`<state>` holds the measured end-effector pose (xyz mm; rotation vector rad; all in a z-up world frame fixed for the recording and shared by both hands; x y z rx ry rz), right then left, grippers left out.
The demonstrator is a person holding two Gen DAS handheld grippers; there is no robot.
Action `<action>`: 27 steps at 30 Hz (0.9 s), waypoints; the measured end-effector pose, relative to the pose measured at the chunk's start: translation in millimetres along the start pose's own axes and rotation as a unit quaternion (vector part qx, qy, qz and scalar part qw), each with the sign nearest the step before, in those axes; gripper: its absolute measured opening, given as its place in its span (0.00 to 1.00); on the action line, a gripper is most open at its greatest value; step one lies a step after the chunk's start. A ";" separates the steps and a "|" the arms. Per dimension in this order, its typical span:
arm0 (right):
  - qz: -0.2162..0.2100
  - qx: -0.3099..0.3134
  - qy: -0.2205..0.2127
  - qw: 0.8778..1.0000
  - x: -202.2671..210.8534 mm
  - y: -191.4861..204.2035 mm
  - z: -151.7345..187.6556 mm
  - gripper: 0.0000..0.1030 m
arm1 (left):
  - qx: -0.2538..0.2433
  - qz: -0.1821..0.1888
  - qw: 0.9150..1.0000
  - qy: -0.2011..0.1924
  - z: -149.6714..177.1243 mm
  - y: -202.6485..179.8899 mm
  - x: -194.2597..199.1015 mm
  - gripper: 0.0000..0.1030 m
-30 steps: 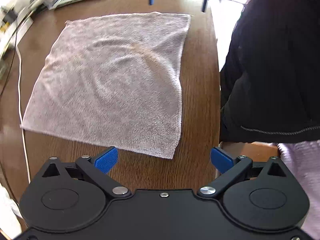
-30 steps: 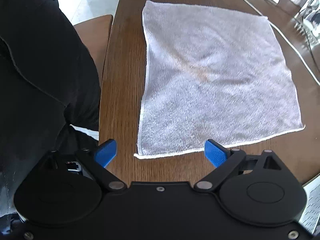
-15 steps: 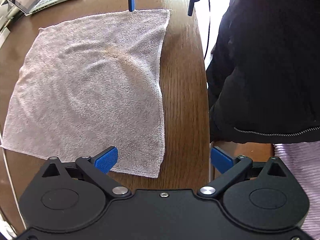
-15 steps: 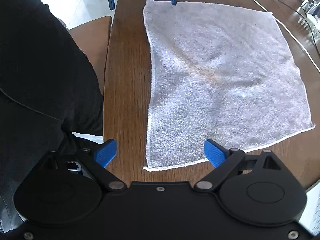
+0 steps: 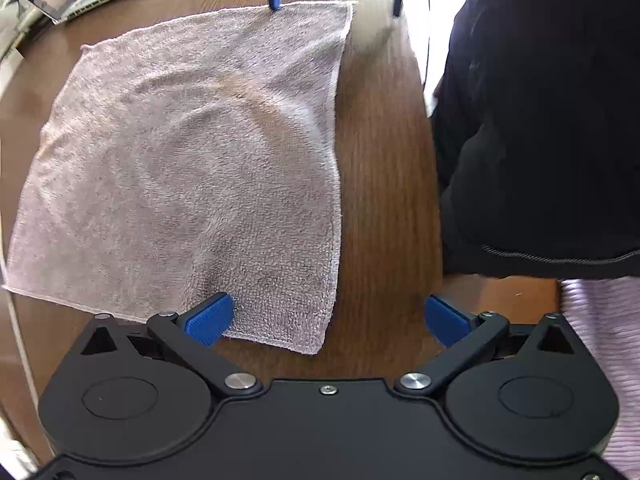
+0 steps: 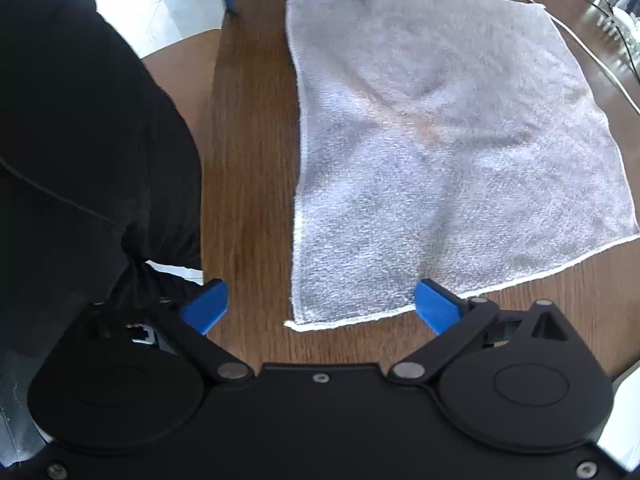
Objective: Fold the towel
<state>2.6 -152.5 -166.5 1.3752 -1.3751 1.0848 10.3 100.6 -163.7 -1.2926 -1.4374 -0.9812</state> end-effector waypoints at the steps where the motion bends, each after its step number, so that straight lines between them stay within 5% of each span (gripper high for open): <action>1: 0.001 0.002 0.001 1.000 -0.4 1.0 -0.3 0.98 | 0.001 0.000 1.000 0.000 0.2 -0.3 0.1 1.00; 16: 0.008 0.026 0.005 1.000 -3.7 13.5 -3.9 0.97 | -0.003 0.001 1.000 0.002 3.3 -16.6 2.1 1.00; 20: 0.012 0.015 0.000 1.000 0.8 10.9 -3.2 0.90 | 0.010 0.003 1.000 0.006 4.4 -11.2 10.8 0.93; 23: 0.017 0.006 -0.005 1.000 4.8 7.6 -3.3 0.78 | 0.021 -0.002 1.000 0.001 5.2 -4.9 19.4 0.71; 25: 0.022 0.001 -0.007 1.000 6.7 5.7 -3.3 0.69 | 0.046 -0.006 0.999 -0.010 4.2 4.2 26.9 0.24; 27: 0.027 -0.005 -0.010 1.000 8.6 3.7 -3.4 0.61 | 0.065 -0.011 0.998 -0.014 1.9 12.6 30.2 0.08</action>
Point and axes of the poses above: each gripper's, at about its wrist camera, not at the fingertips, and x roughly against the way its jaws point, y to its left, z to its underside, the point moved 2 cm from there along -x, roughly the way its jaws point, and after that the axes turned 12 degrees about x, right-handed, at the moved point
